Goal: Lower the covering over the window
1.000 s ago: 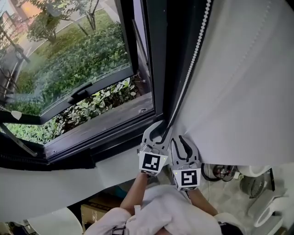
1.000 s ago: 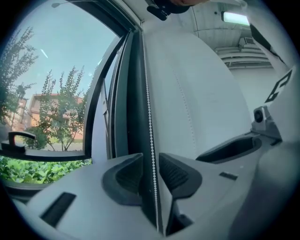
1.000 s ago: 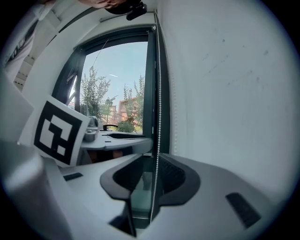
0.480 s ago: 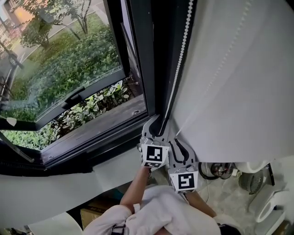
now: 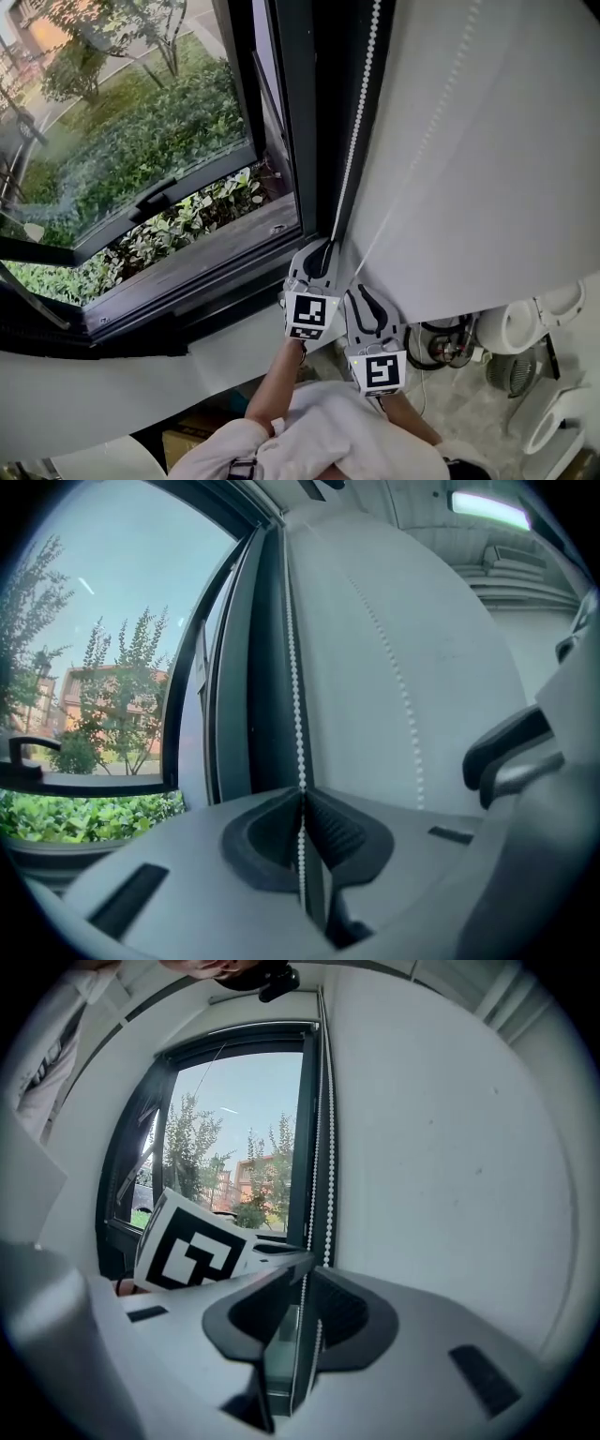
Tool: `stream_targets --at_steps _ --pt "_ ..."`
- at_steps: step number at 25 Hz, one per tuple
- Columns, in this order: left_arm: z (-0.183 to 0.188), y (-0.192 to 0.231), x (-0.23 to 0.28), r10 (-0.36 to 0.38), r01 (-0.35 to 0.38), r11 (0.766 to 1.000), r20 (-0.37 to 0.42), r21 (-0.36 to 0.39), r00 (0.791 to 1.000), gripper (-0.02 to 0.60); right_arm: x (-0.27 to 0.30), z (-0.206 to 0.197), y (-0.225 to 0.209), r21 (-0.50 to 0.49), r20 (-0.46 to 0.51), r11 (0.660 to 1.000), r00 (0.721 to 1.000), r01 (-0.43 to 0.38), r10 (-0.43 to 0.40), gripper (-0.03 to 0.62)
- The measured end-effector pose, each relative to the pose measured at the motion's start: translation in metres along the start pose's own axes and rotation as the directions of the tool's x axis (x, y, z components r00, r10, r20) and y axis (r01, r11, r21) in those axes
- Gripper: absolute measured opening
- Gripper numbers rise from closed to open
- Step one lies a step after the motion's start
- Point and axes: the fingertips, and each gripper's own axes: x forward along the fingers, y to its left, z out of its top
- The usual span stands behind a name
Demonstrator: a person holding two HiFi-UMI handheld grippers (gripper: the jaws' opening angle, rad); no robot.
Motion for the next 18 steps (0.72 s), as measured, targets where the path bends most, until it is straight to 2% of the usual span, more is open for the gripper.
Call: stream_targets --at_steps 7,13,18 --pt "-0.004 -0.015 -0.030 -0.061 0.061 0.998 0.000 -0.026 0.998 0.020 -0.005 0.021 0.009 -0.023 0.048 0.999 0.998 -0.030 0.032 0.066" --pt "-0.009 -0.023 -0.061 -0.094 0.093 0.995 -0.005 -0.042 0.996 0.020 -0.006 0.051 0.018 -0.052 0.111 0.996 0.991 -0.067 0.073 0.067" --pt "-0.010 -0.028 -0.079 -0.114 0.114 0.993 -0.006 -0.037 0.993 0.019 -0.004 0.084 0.026 -0.049 0.176 0.994 0.979 -0.093 0.101 0.094"
